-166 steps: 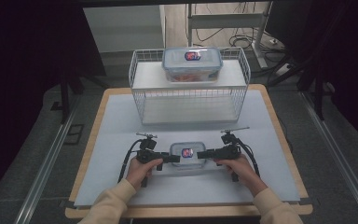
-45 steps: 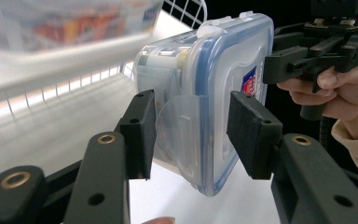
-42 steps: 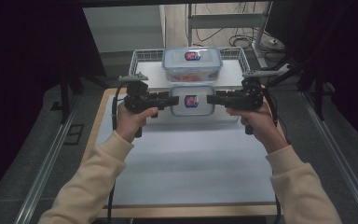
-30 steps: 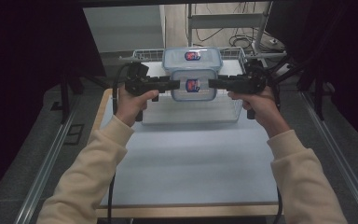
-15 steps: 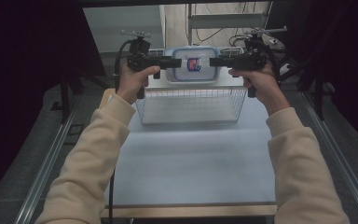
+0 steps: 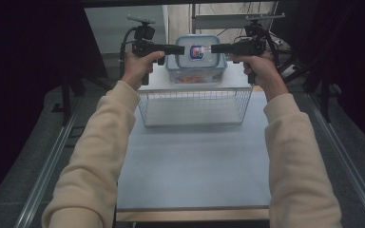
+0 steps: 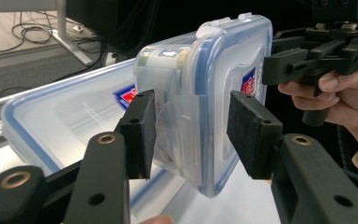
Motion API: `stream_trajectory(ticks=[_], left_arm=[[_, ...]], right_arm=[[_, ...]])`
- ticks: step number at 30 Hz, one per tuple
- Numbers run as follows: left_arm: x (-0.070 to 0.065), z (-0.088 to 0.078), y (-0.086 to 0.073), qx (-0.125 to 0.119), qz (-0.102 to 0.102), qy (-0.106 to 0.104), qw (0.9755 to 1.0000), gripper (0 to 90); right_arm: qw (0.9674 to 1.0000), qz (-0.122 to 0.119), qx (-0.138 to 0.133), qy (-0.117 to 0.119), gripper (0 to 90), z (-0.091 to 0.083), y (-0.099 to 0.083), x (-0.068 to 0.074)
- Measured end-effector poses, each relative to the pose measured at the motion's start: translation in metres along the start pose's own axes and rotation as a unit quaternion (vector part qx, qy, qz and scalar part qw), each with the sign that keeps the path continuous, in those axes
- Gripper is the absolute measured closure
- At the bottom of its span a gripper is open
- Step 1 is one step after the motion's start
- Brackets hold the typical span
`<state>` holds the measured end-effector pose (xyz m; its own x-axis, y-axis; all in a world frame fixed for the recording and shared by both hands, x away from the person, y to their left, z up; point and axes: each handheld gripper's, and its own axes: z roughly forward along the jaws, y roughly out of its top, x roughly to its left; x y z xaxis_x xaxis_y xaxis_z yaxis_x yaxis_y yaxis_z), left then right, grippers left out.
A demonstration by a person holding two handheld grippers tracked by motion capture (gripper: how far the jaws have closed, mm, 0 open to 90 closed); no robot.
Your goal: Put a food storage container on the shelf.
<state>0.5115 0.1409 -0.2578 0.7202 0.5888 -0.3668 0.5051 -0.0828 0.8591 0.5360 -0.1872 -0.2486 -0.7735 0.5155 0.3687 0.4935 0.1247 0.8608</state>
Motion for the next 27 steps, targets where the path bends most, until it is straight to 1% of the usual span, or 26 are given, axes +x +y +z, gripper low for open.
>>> stream_trajectory(ticks=[2, 4, 6, 7, 8, 10, 13, 15, 17, 18, 21, 24, 26, 27], left_arm=[[0.005, 0.002, 0.002, 0.0, -0.007, 0.001, 1.0, 53.2], [0.01, 0.004, 0.003, 0.005, -0.009, 0.002, 0.9999, 53.1], [0.014, 0.006, 0.003, 0.006, -0.017, 0.003, 0.9998, 52.9], [0.016, 0.006, 0.003, 0.002, -0.021, 0.002, 0.9998, 52.8], [0.017, 0.007, 0.003, 0.0, -0.021, 0.003, 0.9998, 52.8], [0.019, 0.008, 0.004, -0.001, -0.027, 0.003, 0.9996, 52.8], [0.022, 0.01, 0.005, -0.007, -0.048, 0.0, 0.9988, 52.7], [0.023, 0.011, 0.005, -0.005, -0.053, 0.0, 0.9986, 52.5], [0.023, 0.015, 0.004, -0.001, -0.066, 0.0, 0.9978, 51.0], [0.024, 0.017, 0.004, 0.001, -0.07, 0.0, 0.9975, 49.2], [0.027, 0.02, 0.003, -0.007, -0.091, -0.004, 0.9958, 47.7], [0.03, 0.022, 0.002, -0.014, -0.103, -0.009, 0.9946, 46.5], [0.034, 0.022, 0.001, -0.016, -0.107, -0.013, 0.9941, 46.2], [0.035, 0.023, 0.0, -0.021, -0.113, -0.012, 0.9933, 45.6]], right_arm=[[1.0, 0.006, 0.002, -0.001, 53.0, 0.004, 0.003, -0.005], [0.9999, 0.012, 0.004, 0.001, 52.9, 0.009, 0.005, -0.01], [0.9998, 0.016, 0.009, -0.001, 52.9, 0.013, 0.007, -0.013], [0.9998, 0.016, 0.01, -0.001, 52.9, 0.014, 0.007, -0.014], [0.9998, 0.02, 0.007, 0.001, 52.9, 0.016, 0.008, -0.017], [0.9995, 0.029, 0.01, 0.002, 52.8, 0.017, 0.009, -0.018], [0.999, 0.045, 0.005, 0.004, 52.2, 0.019, 0.01, -0.023], [0.9985, 0.054, 0.003, 0.0, 50.2, 0.021, 0.009, -0.025], [0.9976, 0.069, 0.0, -0.002, 48.0, 0.022, 0.009, -0.028], [0.9967, 0.081, -0.001, -0.003, 46.9, 0.023, 0.008, -0.03], [0.9948, 0.102, -0.008, 0.003, 46.2, 0.026, 0.006, -0.036], [0.9932, 0.115, -0.015, 0.003, 45.9, 0.028, 0.005, -0.039], [0.9922, 0.123, -0.015, 0.003, 45.5, 0.028, 0.005, -0.039], [0.992, 0.125, -0.016, 0.001, 44.8, 0.029, 0.005, -0.039]])
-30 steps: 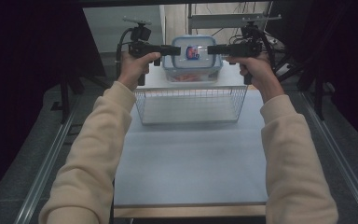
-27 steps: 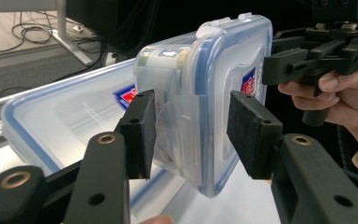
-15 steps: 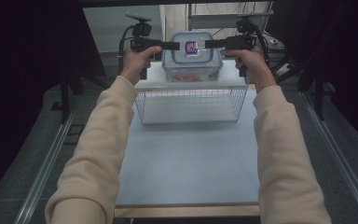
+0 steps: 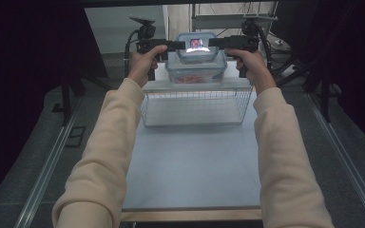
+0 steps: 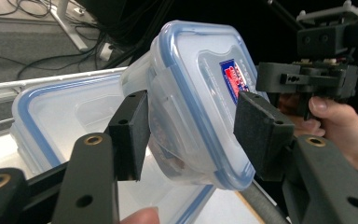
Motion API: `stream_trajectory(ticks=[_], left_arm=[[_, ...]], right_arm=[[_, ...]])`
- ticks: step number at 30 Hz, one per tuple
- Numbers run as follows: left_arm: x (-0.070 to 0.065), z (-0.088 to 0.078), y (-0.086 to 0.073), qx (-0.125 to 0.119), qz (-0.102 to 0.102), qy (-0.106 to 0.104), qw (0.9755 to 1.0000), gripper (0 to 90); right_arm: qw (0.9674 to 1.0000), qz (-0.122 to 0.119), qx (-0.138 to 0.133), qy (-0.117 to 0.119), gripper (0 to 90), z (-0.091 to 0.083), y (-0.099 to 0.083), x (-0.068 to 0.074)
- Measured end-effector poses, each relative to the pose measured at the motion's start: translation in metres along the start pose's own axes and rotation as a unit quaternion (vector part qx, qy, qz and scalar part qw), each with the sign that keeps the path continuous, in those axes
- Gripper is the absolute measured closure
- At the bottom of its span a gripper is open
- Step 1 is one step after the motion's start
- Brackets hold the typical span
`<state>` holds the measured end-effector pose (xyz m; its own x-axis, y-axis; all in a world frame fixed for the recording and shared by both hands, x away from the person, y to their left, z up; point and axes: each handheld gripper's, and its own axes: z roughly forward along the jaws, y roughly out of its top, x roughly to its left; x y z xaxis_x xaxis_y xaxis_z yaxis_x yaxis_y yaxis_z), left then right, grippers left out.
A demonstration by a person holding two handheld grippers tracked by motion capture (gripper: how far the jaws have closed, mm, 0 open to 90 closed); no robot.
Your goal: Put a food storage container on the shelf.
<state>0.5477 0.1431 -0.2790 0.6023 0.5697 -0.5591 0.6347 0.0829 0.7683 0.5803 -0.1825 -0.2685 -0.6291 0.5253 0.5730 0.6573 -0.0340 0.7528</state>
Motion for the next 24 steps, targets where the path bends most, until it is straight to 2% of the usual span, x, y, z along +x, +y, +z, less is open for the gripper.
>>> stream_trajectory(ticks=[1, 3, 5, 9, 11, 14, 17, 24], left_arm=[[0.001, 0.0, 0.0, -0.002, -0.001, 0.007, 1.0, 44.3], [0.003, 0.001, -0.001, -0.006, -0.005, 0.007, 1.0, 45.2], [0.003, 0.002, -0.001, -0.009, -0.006, 0.006, 0.9999, 44.2], [0.001, 0.003, -0.002, -0.003, 0.003, 0.01, 0.9999, 40.1], [-0.001, 0.002, -0.002, -0.007, 0.008, 0.013, 0.9999, 39.2], [-0.003, -0.002, -0.004, -0.015, 0.007, 0.01, 0.9998, 36.8], [-0.006, -0.008, -0.005, -0.022, 0.017, 0.013, 0.9995, 35.8], [-0.017, -0.022, -0.013, -0.023, 0.04, 0.017, 0.9988, 33.9]], right_arm=[[1.0, 0.0, 0.003, -0.007, 42.7, 0.001, 0.0, 0.001], [0.9997, -0.002, 0.007, -0.024, 42.4, 0.003, -0.001, 0.001], [0.9998, 0.003, 0.002, -0.019, 42.9, 0.003, -0.002, 0.001], [0.9993, -0.001, -0.008, -0.036, 41.5, 0.001, -0.002, 0.004], [0.9993, -0.003, -0.014, -0.036, 40.5, -0.001, -0.002, 0.005], [0.9988, -0.012, -0.023, -0.041, 39.2, -0.005, -0.002, 0.007], [0.9983, -0.032, -0.029, -0.04, 39.3, -0.013, -0.004, 0.01], [0.9964, -0.06, -0.028, -0.053, 42.5, -0.029, -0.015, 0.021]])
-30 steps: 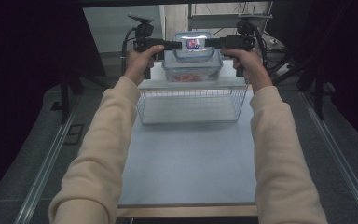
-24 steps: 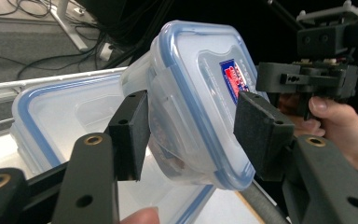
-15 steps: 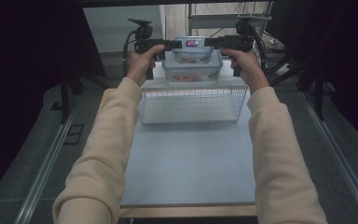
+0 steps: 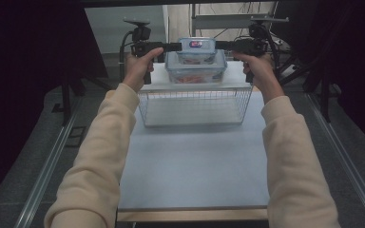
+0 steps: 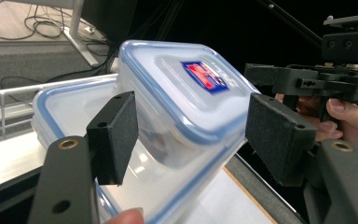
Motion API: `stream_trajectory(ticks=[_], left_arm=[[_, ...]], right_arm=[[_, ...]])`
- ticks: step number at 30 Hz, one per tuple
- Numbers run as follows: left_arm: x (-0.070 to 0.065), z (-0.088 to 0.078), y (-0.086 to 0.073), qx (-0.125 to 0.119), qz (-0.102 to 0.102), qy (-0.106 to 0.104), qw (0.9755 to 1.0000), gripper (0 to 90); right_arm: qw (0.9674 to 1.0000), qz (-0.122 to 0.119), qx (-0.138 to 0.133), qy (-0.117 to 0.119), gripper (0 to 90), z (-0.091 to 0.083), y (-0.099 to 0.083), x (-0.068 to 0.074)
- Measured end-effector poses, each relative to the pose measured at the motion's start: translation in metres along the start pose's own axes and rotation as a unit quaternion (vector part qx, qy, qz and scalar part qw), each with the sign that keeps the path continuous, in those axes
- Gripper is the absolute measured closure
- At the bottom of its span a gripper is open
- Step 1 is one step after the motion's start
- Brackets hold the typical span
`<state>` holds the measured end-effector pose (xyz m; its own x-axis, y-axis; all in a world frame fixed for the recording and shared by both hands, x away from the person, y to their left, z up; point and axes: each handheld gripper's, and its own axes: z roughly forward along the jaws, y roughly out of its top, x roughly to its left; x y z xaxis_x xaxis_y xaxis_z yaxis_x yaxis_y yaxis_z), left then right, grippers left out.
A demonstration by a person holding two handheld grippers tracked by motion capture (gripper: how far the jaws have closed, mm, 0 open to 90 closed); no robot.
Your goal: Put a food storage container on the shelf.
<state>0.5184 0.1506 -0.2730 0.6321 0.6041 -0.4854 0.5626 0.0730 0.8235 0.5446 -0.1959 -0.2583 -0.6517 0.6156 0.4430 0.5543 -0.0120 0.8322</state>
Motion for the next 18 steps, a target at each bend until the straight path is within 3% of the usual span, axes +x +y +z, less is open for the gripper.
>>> stream_trajectory(ticks=[4, 10, 14, 18], left_arm=[[-0.002, -0.007, -0.007, 0.002, 0.004, 0.007, 1.0, 33.5], [-0.005, -0.016, -0.021, 0.007, 0.016, 0.01, 0.9998, 34.2], [-0.007, -0.019, -0.027, 0.013, 0.015, 0.006, 0.9998, 34.1], [-0.008, -0.021, -0.029, 0.02, 0.018, 0.004, 0.9996, 34.0]], right_arm=[[0.9992, -0.034, 0.008, -0.018, 56.2, -0.008, -0.01, 0.01], [0.9948, -0.079, 0.052, -0.039, 85.0, -0.006, -0.032, 0.027], [0.9929, -0.098, 0.061, -0.027, 89.0, 0.004, -0.038, 0.036], [0.9916, -0.106, 0.067, -0.034, 89.3, 0.019, -0.039, 0.038]])
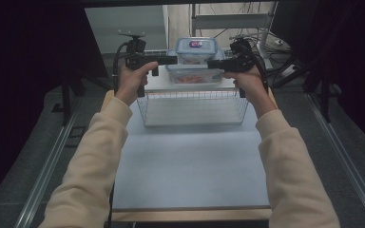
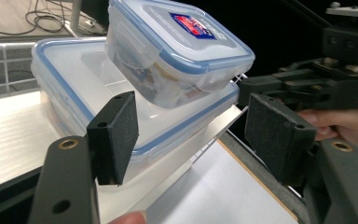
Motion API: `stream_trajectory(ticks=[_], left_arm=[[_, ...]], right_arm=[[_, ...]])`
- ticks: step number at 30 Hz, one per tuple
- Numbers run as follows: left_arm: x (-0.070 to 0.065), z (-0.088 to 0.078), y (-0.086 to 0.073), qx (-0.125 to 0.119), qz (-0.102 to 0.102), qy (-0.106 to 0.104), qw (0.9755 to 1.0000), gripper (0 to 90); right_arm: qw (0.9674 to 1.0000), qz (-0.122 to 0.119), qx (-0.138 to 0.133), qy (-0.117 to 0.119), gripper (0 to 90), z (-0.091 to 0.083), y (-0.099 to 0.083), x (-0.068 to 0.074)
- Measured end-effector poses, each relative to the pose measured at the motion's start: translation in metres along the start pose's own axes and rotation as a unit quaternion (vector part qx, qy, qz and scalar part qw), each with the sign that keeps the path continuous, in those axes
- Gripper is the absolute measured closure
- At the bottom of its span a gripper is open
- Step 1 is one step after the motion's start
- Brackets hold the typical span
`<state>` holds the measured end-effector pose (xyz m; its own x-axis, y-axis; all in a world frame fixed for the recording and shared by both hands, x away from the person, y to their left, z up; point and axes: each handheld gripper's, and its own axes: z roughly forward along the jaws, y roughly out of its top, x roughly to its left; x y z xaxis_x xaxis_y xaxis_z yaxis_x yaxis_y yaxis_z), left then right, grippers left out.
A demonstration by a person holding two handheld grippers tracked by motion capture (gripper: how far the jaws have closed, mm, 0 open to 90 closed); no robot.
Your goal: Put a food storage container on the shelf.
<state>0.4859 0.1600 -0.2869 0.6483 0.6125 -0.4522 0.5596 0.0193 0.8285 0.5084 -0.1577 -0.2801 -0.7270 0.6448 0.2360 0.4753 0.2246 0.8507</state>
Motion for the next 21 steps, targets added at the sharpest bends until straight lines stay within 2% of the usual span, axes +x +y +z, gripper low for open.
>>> stream_trajectory(ticks=[5, 9, 13, 21], left_arm=[[0.0, -0.001, 0.0, 0.001, 0.004, -0.001, 1.0, 34.0], [0.001, -0.002, -0.001, -0.002, -0.002, -0.003, 1.0, 33.8], [0.003, -0.003, -0.003, 0.003, 0.001, -0.002, 1.0, 33.8], [0.002, -0.01, -0.011, 0.002, 0.0, 0.0, 1.0, 33.7]], right_arm=[[0.9999, 0.01, -0.007, -0.007, 89.5, 0.005, 0.002, -0.005], [0.9998, 0.014, -0.01, -0.011, 89.5, 0.007, 0.003, -0.008], [0.9998, 0.018, -0.012, -0.005, 89.5, 0.007, 0.002, -0.008], [0.9998, 0.007, -0.018, 0.004, 89.4, -0.006, -0.002, -0.001]])
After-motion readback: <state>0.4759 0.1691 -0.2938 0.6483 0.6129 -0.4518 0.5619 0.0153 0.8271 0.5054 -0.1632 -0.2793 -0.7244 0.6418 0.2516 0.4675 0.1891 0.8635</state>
